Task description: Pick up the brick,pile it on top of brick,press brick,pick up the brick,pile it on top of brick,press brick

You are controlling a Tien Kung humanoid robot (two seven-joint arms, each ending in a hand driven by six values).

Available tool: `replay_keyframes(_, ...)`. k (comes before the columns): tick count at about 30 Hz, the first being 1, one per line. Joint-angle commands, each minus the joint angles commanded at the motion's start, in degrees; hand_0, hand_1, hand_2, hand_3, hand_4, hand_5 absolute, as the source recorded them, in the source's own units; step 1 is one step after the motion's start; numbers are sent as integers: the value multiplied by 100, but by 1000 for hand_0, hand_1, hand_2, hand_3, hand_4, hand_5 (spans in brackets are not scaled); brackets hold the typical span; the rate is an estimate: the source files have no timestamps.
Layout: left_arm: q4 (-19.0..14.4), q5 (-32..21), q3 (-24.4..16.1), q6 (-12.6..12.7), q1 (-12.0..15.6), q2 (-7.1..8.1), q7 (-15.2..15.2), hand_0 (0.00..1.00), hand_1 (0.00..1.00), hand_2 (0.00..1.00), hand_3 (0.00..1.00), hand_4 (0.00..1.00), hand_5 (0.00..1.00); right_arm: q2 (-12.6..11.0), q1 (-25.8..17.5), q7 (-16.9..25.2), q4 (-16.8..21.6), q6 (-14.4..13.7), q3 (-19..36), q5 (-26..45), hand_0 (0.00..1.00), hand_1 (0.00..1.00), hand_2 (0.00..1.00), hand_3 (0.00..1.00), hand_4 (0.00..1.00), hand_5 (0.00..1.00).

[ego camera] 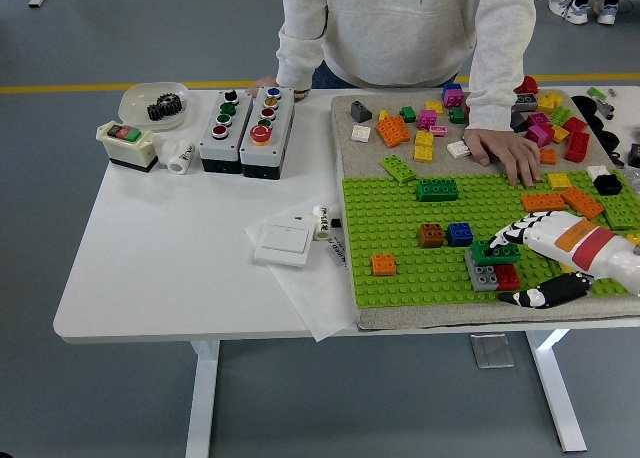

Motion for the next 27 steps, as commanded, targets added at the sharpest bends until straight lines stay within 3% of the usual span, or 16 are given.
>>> replay_keyframes(27,-9,-31,26,3,-44,5,11,761,752,762,597,666,596,172,89,-15,-380,-11,-163,-8,736,707,747,689,854,583)
